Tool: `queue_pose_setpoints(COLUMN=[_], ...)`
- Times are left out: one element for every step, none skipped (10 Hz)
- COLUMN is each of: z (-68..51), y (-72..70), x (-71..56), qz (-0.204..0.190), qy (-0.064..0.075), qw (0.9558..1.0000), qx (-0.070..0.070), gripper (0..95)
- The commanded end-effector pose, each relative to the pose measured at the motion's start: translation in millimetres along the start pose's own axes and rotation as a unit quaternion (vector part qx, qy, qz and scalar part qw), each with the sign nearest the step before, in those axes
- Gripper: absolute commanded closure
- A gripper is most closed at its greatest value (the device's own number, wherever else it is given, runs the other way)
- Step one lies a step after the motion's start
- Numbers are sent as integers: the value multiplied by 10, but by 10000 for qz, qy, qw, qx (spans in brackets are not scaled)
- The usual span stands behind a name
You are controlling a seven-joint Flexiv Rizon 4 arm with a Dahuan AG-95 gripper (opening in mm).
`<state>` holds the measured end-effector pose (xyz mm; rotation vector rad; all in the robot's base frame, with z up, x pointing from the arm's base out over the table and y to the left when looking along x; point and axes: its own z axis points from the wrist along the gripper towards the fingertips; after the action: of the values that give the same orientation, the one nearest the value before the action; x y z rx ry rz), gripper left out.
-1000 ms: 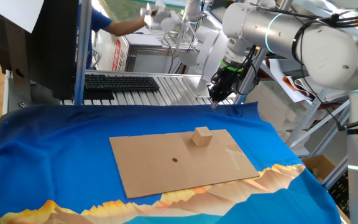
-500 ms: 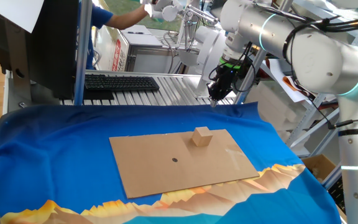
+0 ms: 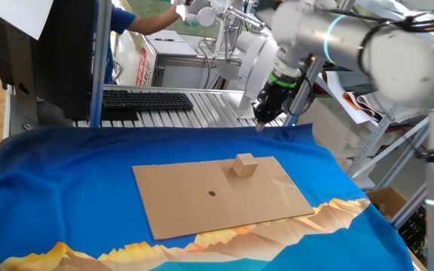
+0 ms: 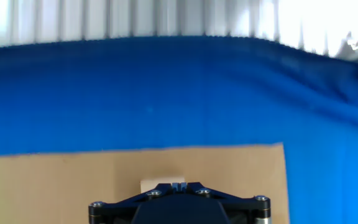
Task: Use the gripper to push the small block from left to right
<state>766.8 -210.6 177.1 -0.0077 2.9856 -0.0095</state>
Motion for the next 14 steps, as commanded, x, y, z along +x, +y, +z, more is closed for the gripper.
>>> queue_pose_setpoints(z=[119,170,206,248,256,255,255,255,255,259,260,261,262,263], y=[-11,-24,-25,-21,-13,-9,-9,-10,-11,-16,-16,-15,-15,-15], x=[-6,-16,-10,-5,-6,-7,-7,-7,-7,-4,-4,-4,-4,-4], qz=[-88,-138,-138,-110,-93,-76,-69,-66,-60,-50,-37,-35,-27,-14], qy=[447,467,471,533,488,488,487,489,466,488,497,496,496,496], qw=[9989,9988,9988,9985,9987,9987,9987,9987,9988,9987,9987,9987,9987,9987], qx=[-97,-5,72,107,139,142,133,128,133,129,104,108,112,105], gripper=[950,950,950,950,950,950,950,950,950,950,950,950,950,950])
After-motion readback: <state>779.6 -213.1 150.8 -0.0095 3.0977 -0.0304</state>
